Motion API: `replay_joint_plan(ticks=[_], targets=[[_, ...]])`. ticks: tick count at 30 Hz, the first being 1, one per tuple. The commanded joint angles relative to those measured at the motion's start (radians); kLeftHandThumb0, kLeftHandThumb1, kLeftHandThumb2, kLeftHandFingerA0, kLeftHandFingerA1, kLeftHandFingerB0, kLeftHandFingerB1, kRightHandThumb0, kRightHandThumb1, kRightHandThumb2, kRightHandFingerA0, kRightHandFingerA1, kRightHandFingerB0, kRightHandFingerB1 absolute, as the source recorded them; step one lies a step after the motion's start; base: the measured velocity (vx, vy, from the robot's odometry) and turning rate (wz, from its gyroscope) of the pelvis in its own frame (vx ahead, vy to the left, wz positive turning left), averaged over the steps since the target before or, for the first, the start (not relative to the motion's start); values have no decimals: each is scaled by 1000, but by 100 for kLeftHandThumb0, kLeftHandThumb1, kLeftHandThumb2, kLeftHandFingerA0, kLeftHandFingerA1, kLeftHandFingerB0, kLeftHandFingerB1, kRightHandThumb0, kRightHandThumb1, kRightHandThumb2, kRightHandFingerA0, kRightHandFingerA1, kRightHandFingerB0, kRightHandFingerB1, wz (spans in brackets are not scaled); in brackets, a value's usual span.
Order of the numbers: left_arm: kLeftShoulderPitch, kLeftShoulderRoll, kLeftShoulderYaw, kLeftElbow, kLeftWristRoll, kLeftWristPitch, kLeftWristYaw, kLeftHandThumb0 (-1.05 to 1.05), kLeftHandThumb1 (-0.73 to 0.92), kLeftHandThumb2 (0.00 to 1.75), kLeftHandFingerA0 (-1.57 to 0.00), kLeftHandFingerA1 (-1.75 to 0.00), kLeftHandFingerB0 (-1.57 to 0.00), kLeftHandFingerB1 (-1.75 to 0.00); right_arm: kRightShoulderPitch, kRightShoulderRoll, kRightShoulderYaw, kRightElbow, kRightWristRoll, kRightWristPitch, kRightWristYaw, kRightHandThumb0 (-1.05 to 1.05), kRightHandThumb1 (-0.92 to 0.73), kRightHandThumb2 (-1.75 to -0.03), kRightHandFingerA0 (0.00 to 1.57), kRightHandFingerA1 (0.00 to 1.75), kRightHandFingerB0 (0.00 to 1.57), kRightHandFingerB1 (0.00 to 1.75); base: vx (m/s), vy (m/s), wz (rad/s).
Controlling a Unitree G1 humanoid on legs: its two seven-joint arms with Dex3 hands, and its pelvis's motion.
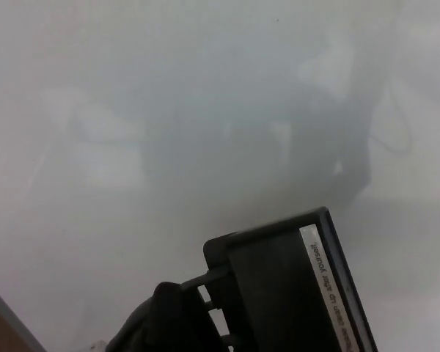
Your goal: A magnetic marker holder is on the left hand side of the white board, the robot put the index and middle finger into the opening of the container and pull off the magnetic holder and hand it to a human on the left hand side.
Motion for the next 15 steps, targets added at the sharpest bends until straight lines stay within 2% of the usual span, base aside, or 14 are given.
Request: replay_joint_plan(ticks=[1,2,3,4,7,8,9,10,12,13,15], targets=[[34,-50,273,-210,-837,-87,116,-89,92,69,-53,-53,-26,-32,41,-29,-2,20,6,13,16,-46,-65,-59,88,62,53,48,0,0,0],[-3,2,322,-191,-872,-90,125,-85,92,71,-38,-45,-27,-31,36,-27,2,19,1,15,11,-46,-65,-60,88,62,54,48,0,0,0],[-17,18,341,-187,-886,-94,131,-85,92,71,-38,-45,-27,-31,35,-26,4,19,-1,16,9,-46,-65,-60,88,62,54,48,0,0,0],[-35,-4,344,-211,-889,-140,156,-89,92,76,-59,-57,-29,-31,32,-26,7,19,-5,16,5,-46,-65,-60,87,63,54,48,0,0,0],[-64,-38,355,-247,-898,-203,197,-89,92,76,-59,-57,-29,-31,29,-26,11,19,-12,16,-1,-46,-65,-60,87,63,54,48,0,0,0],[-62,-39,367,-249,-897,-215,203,-85,92,77,-40,-50,-30,-31,36,-28,8,17,-6,18,6,-47,-65,-60,86,63,54,46,0,0,0],[-59,-41,383,-252,-896,-229,212,-85,92,77,-40,-50,-30,-31,44,-29,5,15,1,20,15,-47,-65,-60,86,63,54,46,0,0,0],[-74,-42,404,-240,-895,-247,200,-69,92,72,-35,-58,-36,-33,47,-30,5,15,2,16,17,-46,-65,-60,88,63,54,47,0,0,0],[-97,-43,432,-222,-896,-269,180,-69,92,72,-35,-58,-36,-33,47,-29,6,16,1,10,16,-46,-65,-60,88,63,54,47,0,0,0],[-97,-24,446,-213,-897,-252,169,-79,92,77,-49,-64,-33,-33,47,-29,9,15,-4,12,12,-47,-65,-60,88,62,53,48,0,0,0],[-98,5,468,-200,-898,-227,153,-79,92,77,-49,-64,-33,-33,47,-28,15,15,-11,15,5,-47,-65,-60,88,62,53,48,0,0,0]])
